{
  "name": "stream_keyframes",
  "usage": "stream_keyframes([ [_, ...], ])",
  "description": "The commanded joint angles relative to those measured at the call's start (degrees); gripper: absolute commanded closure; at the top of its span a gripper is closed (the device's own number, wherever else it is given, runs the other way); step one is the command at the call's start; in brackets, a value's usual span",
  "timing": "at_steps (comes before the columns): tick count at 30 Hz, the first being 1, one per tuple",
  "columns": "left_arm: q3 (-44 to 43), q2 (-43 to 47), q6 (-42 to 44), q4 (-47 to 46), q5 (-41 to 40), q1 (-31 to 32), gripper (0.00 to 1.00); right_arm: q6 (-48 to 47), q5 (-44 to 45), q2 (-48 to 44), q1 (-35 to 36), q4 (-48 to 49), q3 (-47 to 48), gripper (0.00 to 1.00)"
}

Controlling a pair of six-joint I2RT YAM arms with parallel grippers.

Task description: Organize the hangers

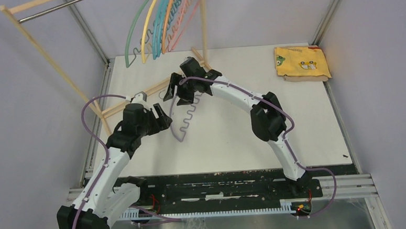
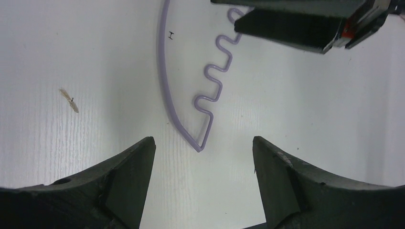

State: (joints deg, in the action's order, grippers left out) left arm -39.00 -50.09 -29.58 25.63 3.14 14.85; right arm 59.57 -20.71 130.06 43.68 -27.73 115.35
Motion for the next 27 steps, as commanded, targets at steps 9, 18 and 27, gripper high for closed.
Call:
stream_keyframes([
  [9,-3.8,-1.1,-1.3,-1.8,2.0,-0.3,0.2,-19.3,29.5,7.9,-1.2,-24.2,10.8,0.3],
  [18,-3.3,-1.4,-1.7,-2.1,3.1,-0.3,0.2,-25.3,32.7,11.7,-1.4,-26.6,14.6,0.35],
  [27,-3.4,-2.1,-1.8,-2.3,3.7,-0.3,0.21,-25.1,31.0,10.3,-1.1,-22.1,11.0,0.36],
])
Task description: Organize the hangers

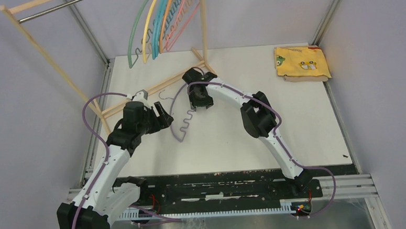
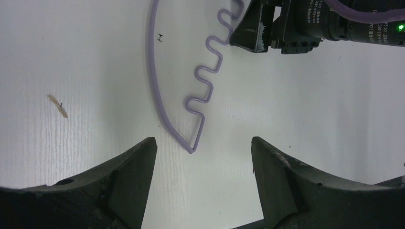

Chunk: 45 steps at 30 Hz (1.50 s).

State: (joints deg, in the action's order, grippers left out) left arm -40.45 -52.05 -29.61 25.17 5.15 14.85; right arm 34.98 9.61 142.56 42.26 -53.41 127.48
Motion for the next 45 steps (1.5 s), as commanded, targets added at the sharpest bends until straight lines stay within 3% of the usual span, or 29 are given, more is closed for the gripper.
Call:
stream_keyframes([
  [1,-1.8,-0.2,-1.7,-1.9,1.8,-0.3,0.21,-0.2,1.0,-3.2,0.4,4.7,-2.6,0.36],
  [7,-1.4,-0.1,-1.6,-1.9,1.8,-0.2,0.21,1.9,0.9,-9.2,0.5,11.9,-11.0,0.38],
  [29,-0.8,-0.8,-1.3,-1.7,2.0,-0.3,0.21,2.4,1.6,1.7,1.0,5.4,1.5,0.4],
  [34,-0.9,-0.9,-1.3,-1.5,2.1,-0.3,0.21,1.0,4.6,3.0,1.0,2.5,2.3,0.52],
  [42,-1.0,-0.3,-1.3,-1.2,1.8,-0.2,0.21,-1.2,5.2,1.6,0.9,0.0,-3.6,0.58],
  [45,-0.7,-0.2,-1.6,-1.7,1.7,-0.3,0.21,-3.9,7.1,1.8,0.8,-2.9,-4.1,0.72],
])
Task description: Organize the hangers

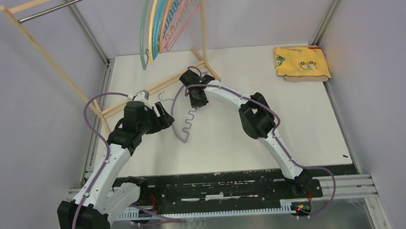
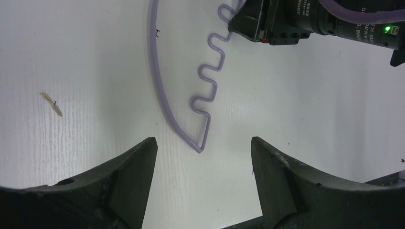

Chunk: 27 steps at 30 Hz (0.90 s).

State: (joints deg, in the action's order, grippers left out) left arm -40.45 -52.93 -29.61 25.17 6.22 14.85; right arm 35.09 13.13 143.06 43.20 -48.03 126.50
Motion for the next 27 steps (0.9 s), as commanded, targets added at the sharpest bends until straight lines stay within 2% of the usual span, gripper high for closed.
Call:
stream_keyframes([
  [1,-0.7,0.7,-1.6,-1.7,0.8,-0.3,0.21,-4.7,4.1,1.4,-0.1,-9.2,-3.5,0.77],
  [5,-0.6,1.2,-1.8,-1.8,0.6,-0.3,0.21,-6.3,5.4,-0.9,-0.8,-9.7,-9.0,0.98],
  [6,-0.6,1.3,-1.9,-1.8,0.5,-0.3,0.21,-6.4,5.5,-2.0,-1.0,-9.1,-10.9,0.99],
  [17,-1.1,-0.3,-1.3,-2.5,1.0,-0.2,0.24,-6.8,-0.2,-13.5,-2.6,-4.6,-28.5,0.99],
  [26,0.2,-1.9,-2.4,-5.7,2.0,-0.3,0.26,-8.8,-4.9,-17.7,-2.7,-6.0,-31.4,0.99],
  [27,0.4,-2.2,-2.5,-6.1,2.3,-0.2,0.27,-9.2,-5.4,-18.6,-2.7,-5.8,-30.9,0.92],
])
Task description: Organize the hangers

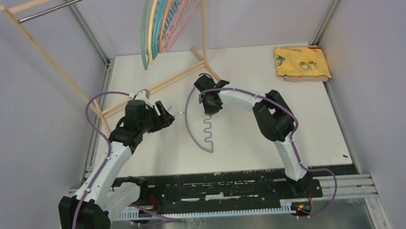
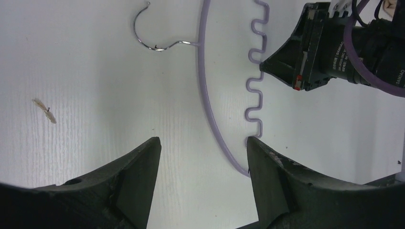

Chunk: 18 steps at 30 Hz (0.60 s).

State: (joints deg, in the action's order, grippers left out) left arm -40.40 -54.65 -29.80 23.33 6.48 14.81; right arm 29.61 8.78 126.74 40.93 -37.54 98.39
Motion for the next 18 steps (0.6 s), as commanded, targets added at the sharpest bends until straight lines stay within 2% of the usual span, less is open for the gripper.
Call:
stream_keyframes([
  [1,0.7,-0.8,-2.5,-4.8,2.4,-0.2,0.28,-3.9,-1.1,-3.3,-0.4,-16.3,-2.2,0.71],
  [2,1.2,-1.0,-2.9,-5.4,2.8,-0.2,0.28,-4.2,-1.0,-4.5,-0.4,-16.3,-1.3,0.53],
  [3,1.7,-1.2,-3.6,-6.2,3.1,-0.2,0.29,-4.5,-0.9,-5.2,-0.4,-16.5,-0.1,0.45],
  [5,3.1,-1.8,-4.8,-7.8,3.4,-0.1,0.31,-5.4,-1.1,-5.2,-0.5,-17.4,3.5,0.34],
  [7,4.3,-2.2,-5.7,-9.1,3.4,0.0,0.33,-5.8,-1.7,-3.8,-0.4,-19.1,8.3,0.3],
  [11,6.0,-2.9,-8.0,-11.3,1.8,1.5,0.35,-5.6,-3.2,0.3,-0.5,-20.7,16.6,0.29],
  [18,7.3,-6.5,-13.3,-16.5,-1.6,9.0,0.35,-1.0,-7.3,7.9,-0.5,-20.5,29.6,0.3],
])
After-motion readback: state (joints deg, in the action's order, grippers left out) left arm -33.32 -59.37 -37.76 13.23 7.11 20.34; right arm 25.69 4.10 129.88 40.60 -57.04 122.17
